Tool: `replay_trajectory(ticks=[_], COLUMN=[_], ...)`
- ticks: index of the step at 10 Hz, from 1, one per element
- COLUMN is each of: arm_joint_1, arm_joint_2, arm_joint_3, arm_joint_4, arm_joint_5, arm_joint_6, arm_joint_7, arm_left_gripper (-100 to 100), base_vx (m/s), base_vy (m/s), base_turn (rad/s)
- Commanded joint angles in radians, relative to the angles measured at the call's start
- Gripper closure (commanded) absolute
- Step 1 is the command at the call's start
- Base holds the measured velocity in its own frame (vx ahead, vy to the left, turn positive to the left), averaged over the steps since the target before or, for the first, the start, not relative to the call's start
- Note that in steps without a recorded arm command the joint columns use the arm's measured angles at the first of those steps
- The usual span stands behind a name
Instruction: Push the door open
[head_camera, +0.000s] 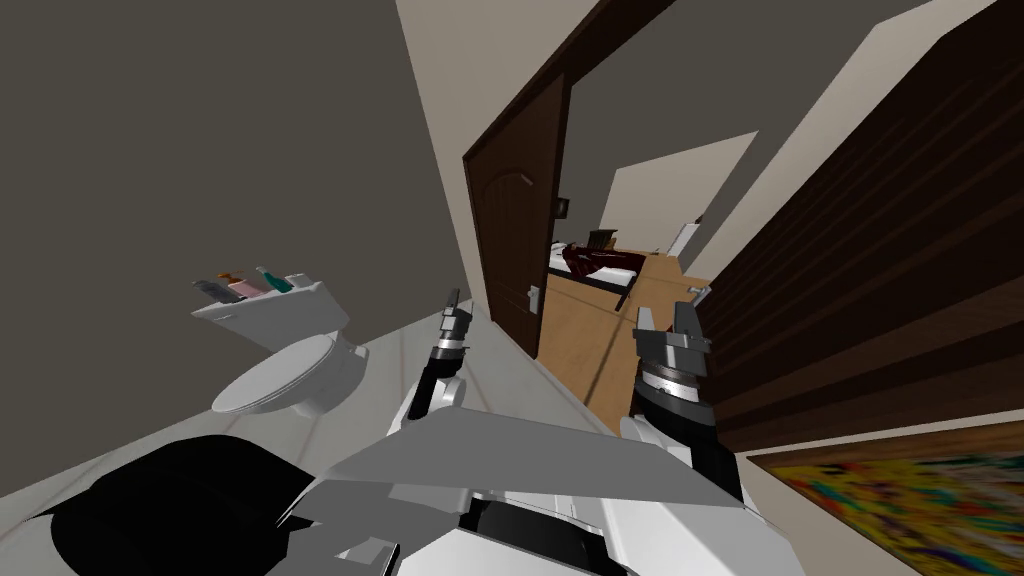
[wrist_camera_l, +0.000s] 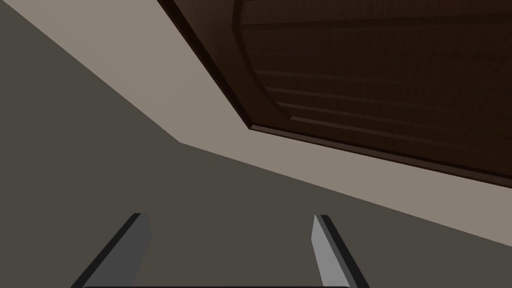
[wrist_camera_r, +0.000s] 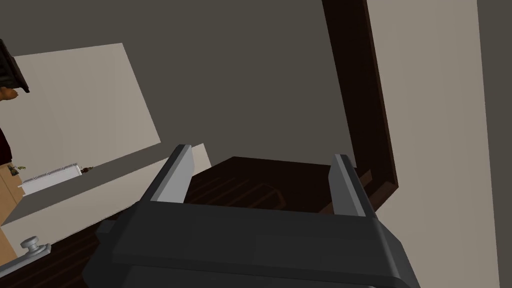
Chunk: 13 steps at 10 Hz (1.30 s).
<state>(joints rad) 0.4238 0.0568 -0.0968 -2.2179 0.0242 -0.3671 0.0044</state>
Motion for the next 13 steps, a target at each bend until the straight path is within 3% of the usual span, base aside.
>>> replay_trajectory(ticks=[1,13], arm_joint_1=[-0.013,-0.151], arm_joint_2=[0.005,0.058], arm_joint_3=[-0.017,-0.143], arm_joint_4=[0.041,0.369], arm_joint_5=[-0.002,-0.005], arm_joint_6=[0.001,0.038], arm_joint_7=[0.004,0.048], arm_left_gripper=[-100,-100], base_vx=[0.088,0.09], base_vy=[0.045,0.066], base_turn=[-0.096,-0.123])
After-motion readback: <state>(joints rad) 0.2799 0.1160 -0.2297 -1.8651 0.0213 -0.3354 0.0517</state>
